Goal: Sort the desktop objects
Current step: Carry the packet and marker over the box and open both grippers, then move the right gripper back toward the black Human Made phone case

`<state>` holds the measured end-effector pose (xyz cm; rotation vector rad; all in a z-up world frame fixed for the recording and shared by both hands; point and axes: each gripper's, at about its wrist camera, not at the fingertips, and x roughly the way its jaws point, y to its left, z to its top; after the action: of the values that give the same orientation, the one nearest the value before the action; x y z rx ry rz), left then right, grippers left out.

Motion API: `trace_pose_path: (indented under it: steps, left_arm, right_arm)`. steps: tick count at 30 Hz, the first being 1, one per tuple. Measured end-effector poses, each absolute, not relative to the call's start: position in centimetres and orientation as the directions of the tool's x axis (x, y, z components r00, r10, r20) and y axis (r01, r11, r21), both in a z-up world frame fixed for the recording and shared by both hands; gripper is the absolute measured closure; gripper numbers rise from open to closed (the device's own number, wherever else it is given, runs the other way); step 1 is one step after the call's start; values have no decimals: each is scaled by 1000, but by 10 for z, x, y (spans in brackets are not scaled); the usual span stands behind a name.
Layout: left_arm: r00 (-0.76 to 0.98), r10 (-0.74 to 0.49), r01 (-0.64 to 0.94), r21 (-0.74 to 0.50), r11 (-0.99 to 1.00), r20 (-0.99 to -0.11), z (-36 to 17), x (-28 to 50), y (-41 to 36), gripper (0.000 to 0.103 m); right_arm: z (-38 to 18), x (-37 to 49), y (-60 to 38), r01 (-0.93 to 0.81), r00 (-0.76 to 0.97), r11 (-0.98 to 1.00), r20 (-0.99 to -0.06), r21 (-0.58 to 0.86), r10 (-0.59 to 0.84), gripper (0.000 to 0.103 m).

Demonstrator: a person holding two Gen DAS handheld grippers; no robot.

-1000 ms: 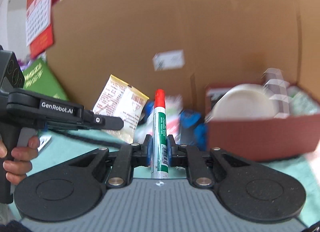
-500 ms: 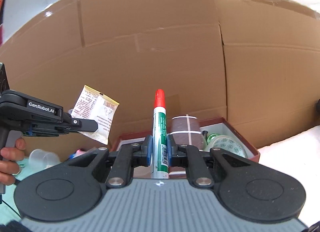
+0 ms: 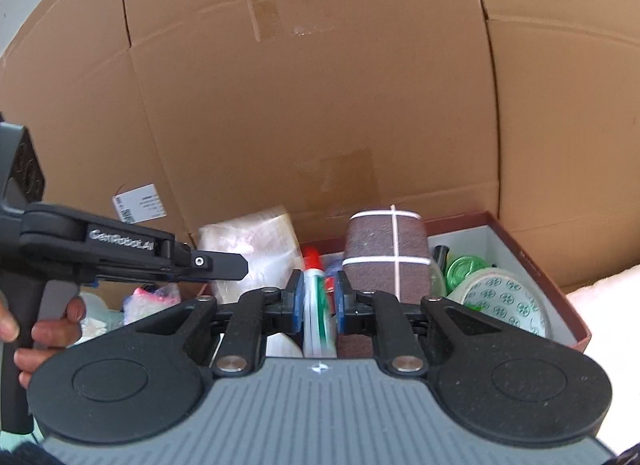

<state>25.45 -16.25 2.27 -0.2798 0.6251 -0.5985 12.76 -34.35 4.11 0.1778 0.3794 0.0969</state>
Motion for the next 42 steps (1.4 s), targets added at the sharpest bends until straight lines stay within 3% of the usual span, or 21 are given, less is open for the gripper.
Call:
trace_pose_path:
  steps: [3, 4, 5, 6, 7, 10, 16, 30, 42]
  left_arm:
    - [695, -587, 445, -392, 805, -416, 27, 246, -161, 14]
    - [700, -586, 449, -387, 806, -408, 28, 244, -160, 11]
    - [702, -587, 451, -386, 805, -404, 29, 243, -159, 7]
    - [701, -589, 454, -387, 803, -402, 30, 241, -159, 5]
    - [699, -592, 458, -385, 802, -401, 30, 239, -159, 5]
    - [703, -585, 469, -353, 809, -405, 32, 229, -160, 2]
    - [730, -547, 450, -314, 836, -410, 32, 218, -158, 0]
    - [747, -482, 403, -266, 876, -458, 34, 188, -143, 0]
    - [770, -451, 390, -226, 892, -451, 42, 151, -124, 0]
  right_arm:
    - [39, 125, -349, -58, 927, 976, -353, 208, 130, 75]
    - [39, 124, -350, -59, 927, 975, -352, 213, 133, 57]
    - [42, 117, -347, -54, 929, 975, -347, 214, 128, 45]
    - [43, 114, -346, -41, 934, 977, -340, 210, 112, 19]
    - [43, 110, -344, -22, 941, 980, -327, 197, 87, 9]
    - [48, 103, -337, -2, 958, 989, -285, 146, 44, 8]
    - [51, 96, -330, 1, 957, 991, -286, 137, 38, 1]
    - [52, 72, -314, 59, 931, 992, -366, 108, -16, 1]
    - [60, 44, -285, 44, 925, 996, -379, 78, -11, 1]
